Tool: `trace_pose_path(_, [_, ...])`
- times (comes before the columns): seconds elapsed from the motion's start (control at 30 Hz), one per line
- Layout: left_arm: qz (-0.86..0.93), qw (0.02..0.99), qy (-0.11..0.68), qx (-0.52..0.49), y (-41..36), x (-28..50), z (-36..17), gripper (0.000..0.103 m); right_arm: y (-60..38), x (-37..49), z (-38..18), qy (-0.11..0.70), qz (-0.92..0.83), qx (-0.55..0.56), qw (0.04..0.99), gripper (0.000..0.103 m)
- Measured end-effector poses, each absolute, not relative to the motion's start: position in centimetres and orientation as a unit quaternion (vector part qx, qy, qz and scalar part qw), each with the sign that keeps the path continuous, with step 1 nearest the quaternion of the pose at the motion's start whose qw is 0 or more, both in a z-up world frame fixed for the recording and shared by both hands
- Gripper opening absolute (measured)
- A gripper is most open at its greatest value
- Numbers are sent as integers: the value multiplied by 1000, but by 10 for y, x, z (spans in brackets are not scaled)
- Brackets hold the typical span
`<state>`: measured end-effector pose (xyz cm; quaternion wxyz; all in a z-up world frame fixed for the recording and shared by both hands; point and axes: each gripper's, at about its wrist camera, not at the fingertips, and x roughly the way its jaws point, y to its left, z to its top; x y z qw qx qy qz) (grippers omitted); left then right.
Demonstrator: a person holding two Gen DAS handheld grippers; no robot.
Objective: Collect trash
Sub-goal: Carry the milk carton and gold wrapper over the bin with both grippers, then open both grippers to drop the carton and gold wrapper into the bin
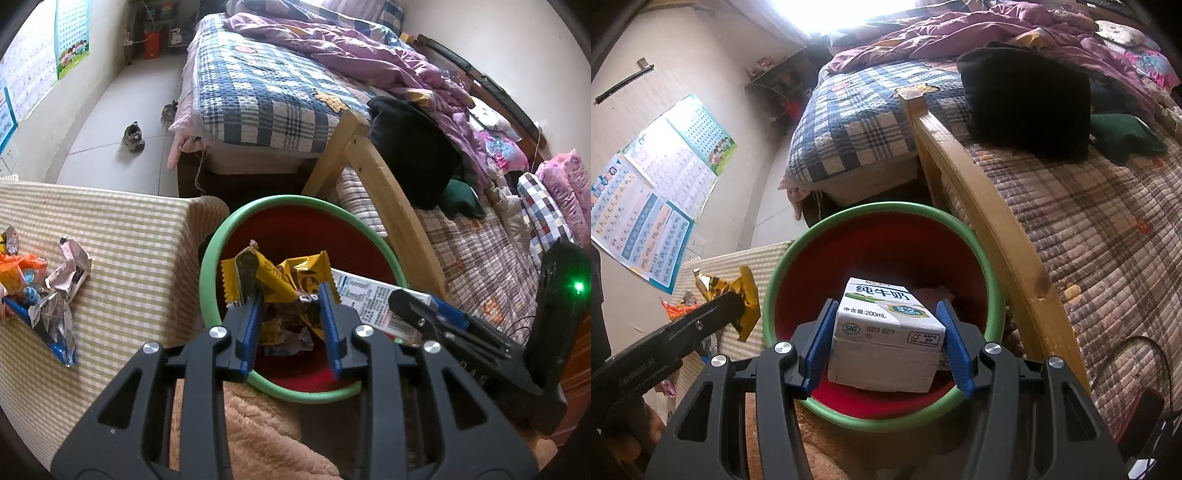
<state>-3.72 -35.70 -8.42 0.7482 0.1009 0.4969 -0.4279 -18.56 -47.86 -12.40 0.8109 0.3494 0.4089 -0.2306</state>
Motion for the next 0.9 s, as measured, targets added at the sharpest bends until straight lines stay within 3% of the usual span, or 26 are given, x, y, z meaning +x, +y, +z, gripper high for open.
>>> trace_pose_path(0.27, [-425, 747, 499, 109, -358, -39, -89, 36, -476, -185, -131, 417, -231, 349, 807, 53])
trace_pose_path(0.53, [-424, 757, 487, 107, -352, -42, -86, 75, -475, -182, -132, 419, -230, 350, 805, 55])
trace_pose_path(0.9, [-383, 782, 489, 53, -281, -13, -85, 75, -463, -173, -131, 423, -224, 348, 806, 61])
